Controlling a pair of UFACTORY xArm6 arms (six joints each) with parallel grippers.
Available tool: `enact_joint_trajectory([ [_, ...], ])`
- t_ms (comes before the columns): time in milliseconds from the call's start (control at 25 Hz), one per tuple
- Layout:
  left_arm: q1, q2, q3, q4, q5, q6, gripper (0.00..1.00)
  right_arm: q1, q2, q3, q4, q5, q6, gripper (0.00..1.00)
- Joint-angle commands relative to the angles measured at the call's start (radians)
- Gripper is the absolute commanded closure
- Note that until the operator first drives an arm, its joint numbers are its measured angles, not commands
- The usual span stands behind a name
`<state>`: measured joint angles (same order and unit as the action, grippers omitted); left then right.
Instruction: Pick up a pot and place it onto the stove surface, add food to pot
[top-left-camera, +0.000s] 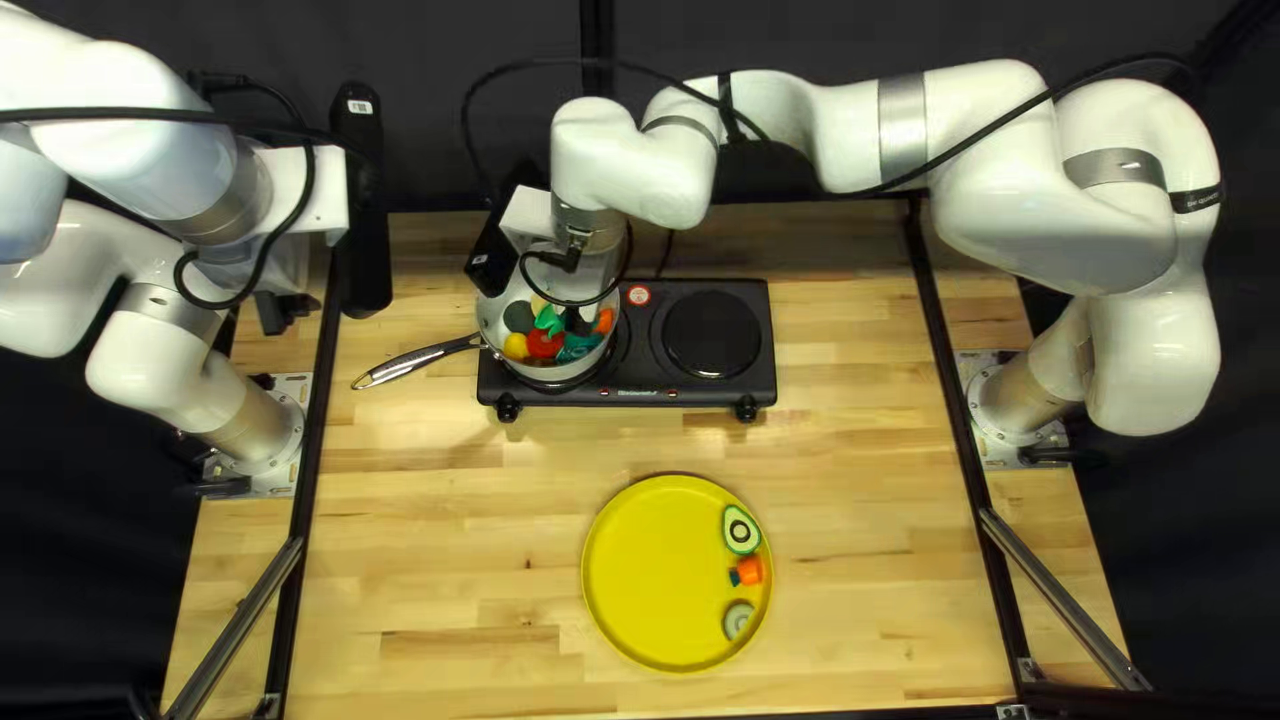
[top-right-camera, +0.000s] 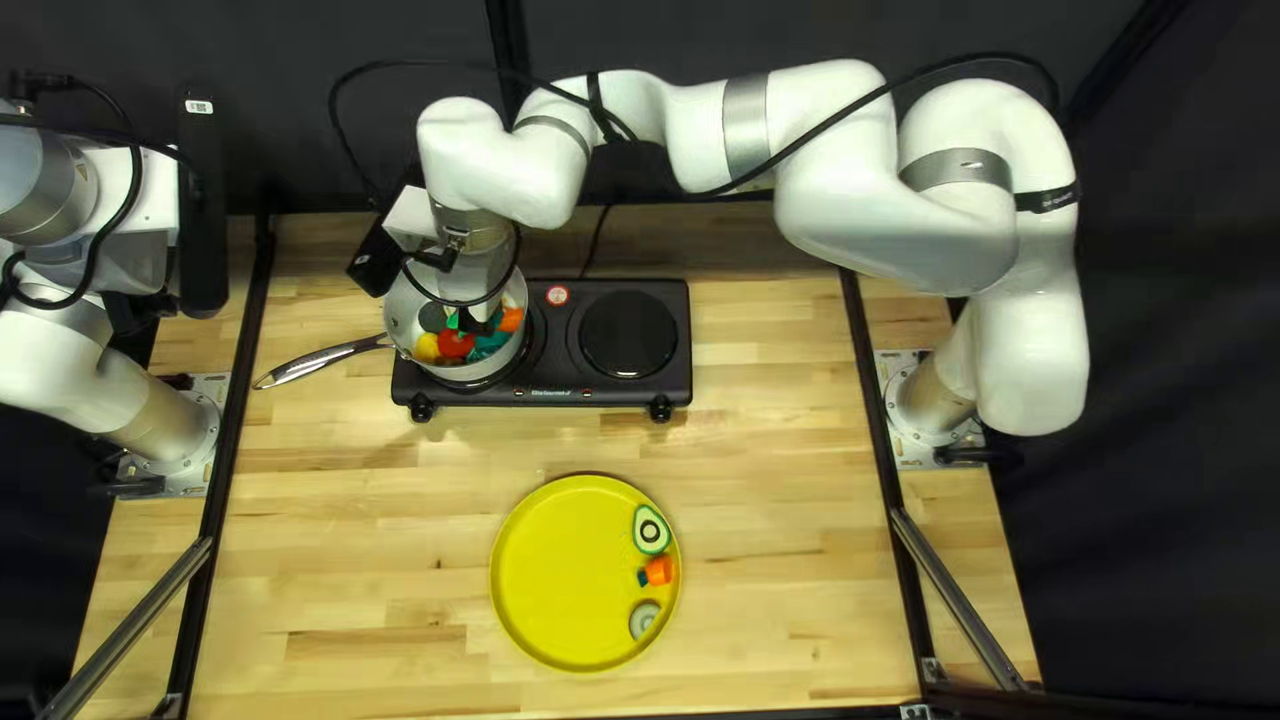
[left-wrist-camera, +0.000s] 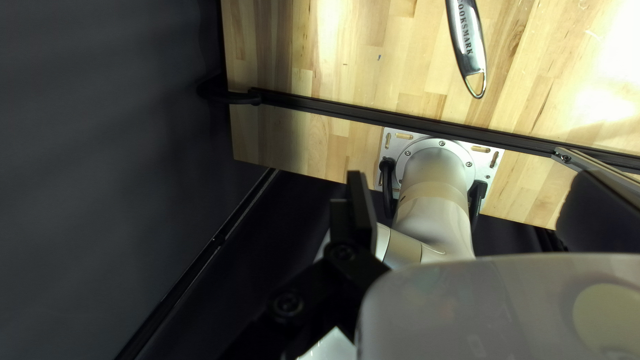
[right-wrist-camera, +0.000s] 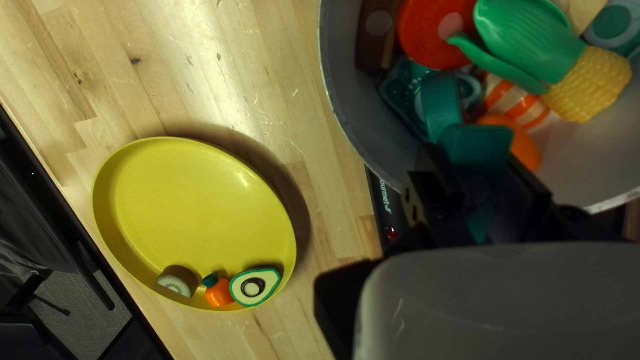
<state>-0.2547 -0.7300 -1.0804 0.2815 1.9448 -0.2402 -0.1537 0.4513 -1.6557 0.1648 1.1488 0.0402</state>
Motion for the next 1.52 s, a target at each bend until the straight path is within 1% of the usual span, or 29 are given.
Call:
enact_joint_trajectory([
  [40,0.000,0.000,0.000,0.000,0.000,0.000,0.00,0.000,0.000,0.000,0.000,0.000,0.000,0.00],
  [520,0.000,0.000,0.000,0.000,0.000,0.000,0.00,0.000,0.000,0.000,0.000,0.000,0.000,0.00],
  [560,0.000,0.000,0.000,0.000,0.000,0.000,0.00,0.010,-0.024,0.037,-0.008,-0.012,0.012,0.00],
  [600,0.000,0.000,0.000,0.000,0.000,0.000,0.00,0.027,-0.045,0.071,-0.014,-0.022,0.039,0.00],
  [640,0.000,0.000,0.000,0.000,0.000,0.000,0.00,0.065,-0.080,0.134,-0.028,-0.040,0.100,0.00],
  [680,0.000,0.000,0.000,0.000,0.000,0.000,0.00,0.082,-0.091,0.155,-0.034,-0.046,0.126,0.00],
  [720,0.000,0.000,0.000,0.000,0.000,0.000,0.00,0.117,-0.101,0.179,-0.044,-0.048,0.178,0.00],
  [800,0.000,0.000,0.000,0.000,0.000,0.000,0.00,0.157,-0.112,0.204,-0.060,-0.046,0.241,0.00],
  [880,0.000,0.000,0.000,0.000,0.000,0.000,0.00,0.216,-0.129,0.249,-0.074,-0.056,0.324,0.00],
  [1000,0.000,0.000,0.000,0.000,0.000,0.000,0.00,0.282,-0.105,0.262,-0.093,-0.068,0.410,0.00],
  [1040,0.000,0.000,0.000,0.000,0.000,0.000,0.00,0.318,-0.098,0.297,-0.097,-0.100,0.447,0.00],
  [1120,0.000,0.000,0.000,0.000,0.000,0.000,0.00,0.361,-0.086,0.345,-0.106,-0.147,0.494,0.00],
  [1200,0.000,0.000,0.000,0.000,0.000,0.000,0.00,0.402,-0.062,0.381,-0.116,-0.189,0.515,0.00],
  [1240,0.000,0.000,0.000,0.000,0.000,0.000,0.00,0.423,-0.026,0.397,-0.125,-0.218,0.519,0.00],
  [1520,0.000,0.000,0.000,0.000,0.000,0.000,0.00,0.423,-0.026,0.397,-0.125,-0.218,0.519,0.00],
])
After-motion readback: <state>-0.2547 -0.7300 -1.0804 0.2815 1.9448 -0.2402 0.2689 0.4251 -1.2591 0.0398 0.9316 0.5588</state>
